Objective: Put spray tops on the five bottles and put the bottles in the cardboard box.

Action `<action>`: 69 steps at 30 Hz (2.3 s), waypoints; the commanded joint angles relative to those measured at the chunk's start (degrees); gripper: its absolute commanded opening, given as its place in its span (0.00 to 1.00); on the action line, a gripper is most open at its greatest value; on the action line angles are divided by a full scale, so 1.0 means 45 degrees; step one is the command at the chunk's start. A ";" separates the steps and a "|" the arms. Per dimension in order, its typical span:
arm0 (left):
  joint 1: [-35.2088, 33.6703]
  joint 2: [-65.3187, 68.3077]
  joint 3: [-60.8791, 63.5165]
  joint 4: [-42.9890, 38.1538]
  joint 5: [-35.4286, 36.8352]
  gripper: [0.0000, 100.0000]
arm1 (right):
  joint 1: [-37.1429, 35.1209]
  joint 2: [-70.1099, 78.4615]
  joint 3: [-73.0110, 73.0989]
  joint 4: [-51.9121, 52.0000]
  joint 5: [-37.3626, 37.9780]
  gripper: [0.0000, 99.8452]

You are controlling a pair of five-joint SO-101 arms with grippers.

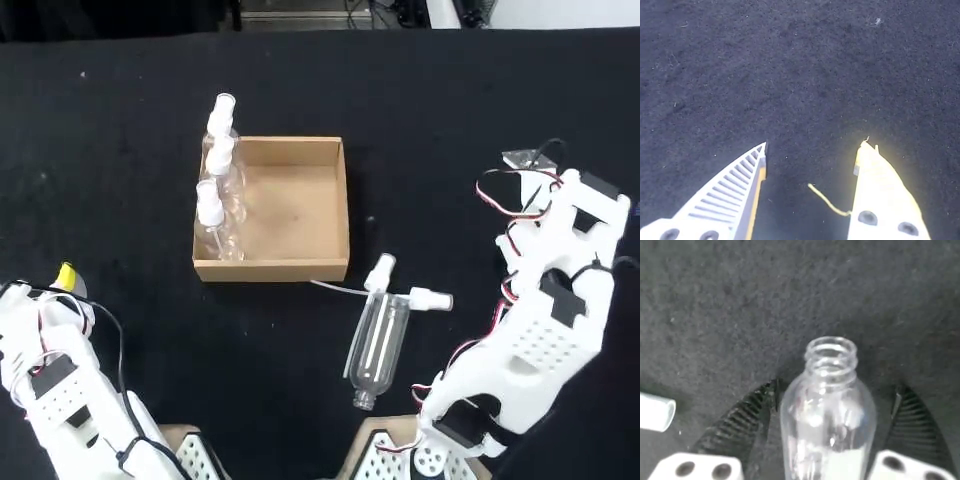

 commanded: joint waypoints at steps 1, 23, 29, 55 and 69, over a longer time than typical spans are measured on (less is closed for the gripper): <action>0.0147 0.0059 -0.0342 -0.0234 0.0020 0.26 | 0.0352 -0.0029 -0.1201 0.0098 -0.0508 0.24; 0.0186 0.0059 -0.0342 -0.0234 0.0020 0.26 | 0.0391 -0.6535 -0.1201 0.2696 -0.1426 0.01; 0.0342 0.0059 -0.0342 -0.0215 0.0020 0.26 | 0.0664 -0.9153 0.4054 -0.2930 -0.2462 0.01; 0.0674 -0.4943 -0.6398 0.8400 -0.1231 0.26 | 0.1524 -1.3079 0.8957 -0.8322 -0.6447 0.01; 0.7922 -0.5216 -1.1966 0.9280 -0.4083 0.26 | 0.3673 -1.1907 0.7590 -0.8264 -0.6564 0.01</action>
